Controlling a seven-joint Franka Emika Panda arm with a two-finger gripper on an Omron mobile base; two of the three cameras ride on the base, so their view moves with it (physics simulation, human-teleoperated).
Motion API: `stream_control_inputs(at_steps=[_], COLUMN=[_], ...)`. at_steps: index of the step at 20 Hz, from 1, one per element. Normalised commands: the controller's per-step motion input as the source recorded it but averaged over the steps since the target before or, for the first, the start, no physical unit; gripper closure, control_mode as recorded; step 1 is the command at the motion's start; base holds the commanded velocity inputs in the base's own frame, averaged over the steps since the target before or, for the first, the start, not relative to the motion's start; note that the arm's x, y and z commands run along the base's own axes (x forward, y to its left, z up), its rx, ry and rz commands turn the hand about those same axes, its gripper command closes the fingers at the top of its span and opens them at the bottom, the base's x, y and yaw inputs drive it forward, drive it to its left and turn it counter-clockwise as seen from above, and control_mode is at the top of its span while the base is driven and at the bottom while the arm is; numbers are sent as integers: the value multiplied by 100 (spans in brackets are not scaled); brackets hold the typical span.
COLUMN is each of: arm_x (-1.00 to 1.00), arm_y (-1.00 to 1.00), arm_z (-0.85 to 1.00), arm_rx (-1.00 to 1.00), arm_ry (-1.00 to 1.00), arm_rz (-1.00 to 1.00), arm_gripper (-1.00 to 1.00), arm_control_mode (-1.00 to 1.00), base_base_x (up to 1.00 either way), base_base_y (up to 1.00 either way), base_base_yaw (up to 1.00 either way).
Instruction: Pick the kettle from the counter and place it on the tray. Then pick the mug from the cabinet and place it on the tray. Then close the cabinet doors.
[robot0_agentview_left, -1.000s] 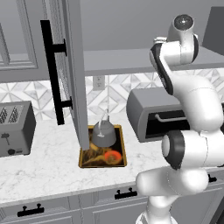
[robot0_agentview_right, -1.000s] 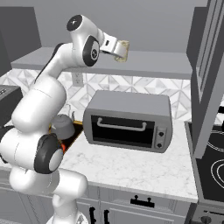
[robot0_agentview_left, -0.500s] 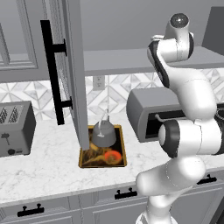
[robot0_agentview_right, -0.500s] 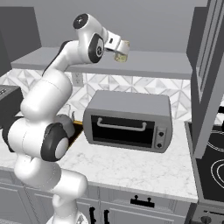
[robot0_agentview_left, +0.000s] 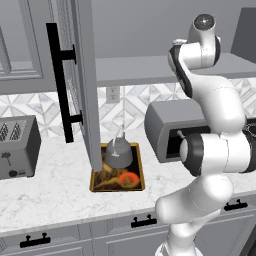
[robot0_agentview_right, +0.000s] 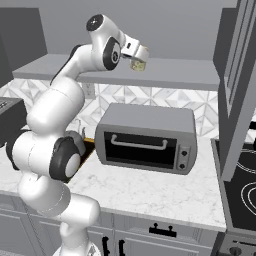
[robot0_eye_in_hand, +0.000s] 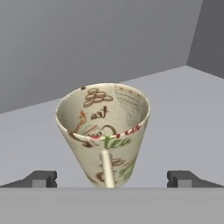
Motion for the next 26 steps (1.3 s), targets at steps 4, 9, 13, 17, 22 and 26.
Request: stream_control_inputs(at_steps=[4,9,13,17,22,26], arm_x=[0,0,0,-4,-44,-75], arm_y=[-3,-1,0,-1,0,0], arm_z=[-6,-12,-10,-5,0,0], arm_rx=[0,0,0,1,2,5], arm_ry=[0,0,0,-4,-7,-6], arm_rz=[-5,-9,-7,-1,1,8], arm_gripper=[100,100,100,100,100,100], arm_control_mode=[-100,-100,-100,-100,-100,-100], base_base_x=[0,0,0,0,0,0], base_base_y=[0,0,0,0,0,0], base_base_yaw=[0,0,0,0,0,0])
